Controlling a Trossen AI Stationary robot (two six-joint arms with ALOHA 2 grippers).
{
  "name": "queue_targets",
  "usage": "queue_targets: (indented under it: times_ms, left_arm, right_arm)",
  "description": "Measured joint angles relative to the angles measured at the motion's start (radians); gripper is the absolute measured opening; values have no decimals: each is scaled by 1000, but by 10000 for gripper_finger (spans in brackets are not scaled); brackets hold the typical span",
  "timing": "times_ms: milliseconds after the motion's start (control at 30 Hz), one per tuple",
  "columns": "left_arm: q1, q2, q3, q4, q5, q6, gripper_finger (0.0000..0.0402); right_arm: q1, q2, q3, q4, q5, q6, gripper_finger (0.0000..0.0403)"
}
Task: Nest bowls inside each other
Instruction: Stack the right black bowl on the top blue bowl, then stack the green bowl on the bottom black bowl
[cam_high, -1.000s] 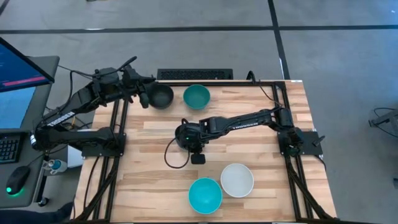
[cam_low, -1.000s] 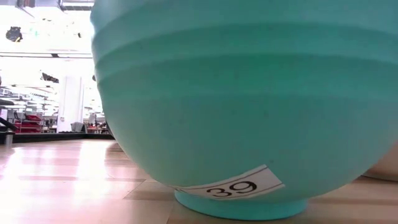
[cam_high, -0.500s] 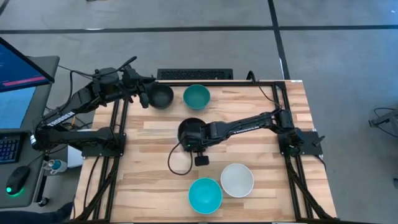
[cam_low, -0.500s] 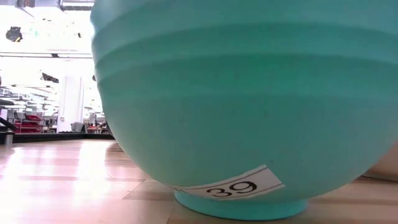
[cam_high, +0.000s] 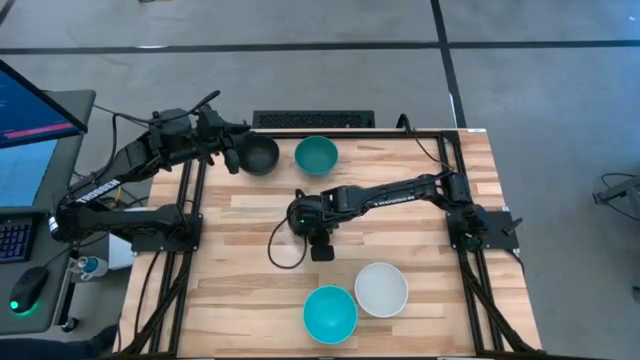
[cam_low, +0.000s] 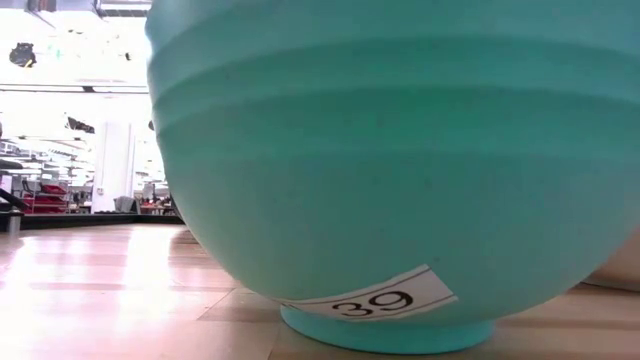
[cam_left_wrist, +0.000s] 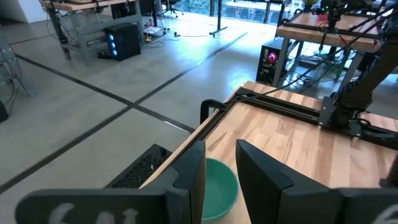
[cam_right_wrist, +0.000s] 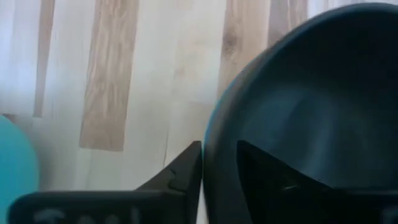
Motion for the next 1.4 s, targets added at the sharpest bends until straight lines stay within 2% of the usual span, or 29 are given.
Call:
queue_targets:
  times_ms: [267, 467, 767, 1033, 1233, 1333, 1400]
  left_arm:
    - [0, 0, 0, 0, 0, 0, 80]
    - [0, 0, 0, -1, -1, 0, 80]
    - [0, 0, 0, -2, -2, 13, 80]
    - [0, 1, 0, -4, -16, 14, 80]
    - [14, 46, -1, -129, -127, 12, 80]
    - [37, 106, -1, -188, -80, -4, 80]
    - [48, 156, -11, -165, -34, 19, 80]
  right_arm:
    - [-31, 0, 0, 3, -5, 20, 189]
    - [-38, -28, -1, -24, -26, 137, 201]
    - [-34, -76, 0, -19, -28, 132, 163]
    - [-41, -80, 0, -80, -17, 60, 125]
    - [-92, -198, 6, -96, -1, 41, 105]
    - [-119, -276, 6, -50, -2, 46, 100]
    - [-141, -327, 6, 13, -2, 44, 100]
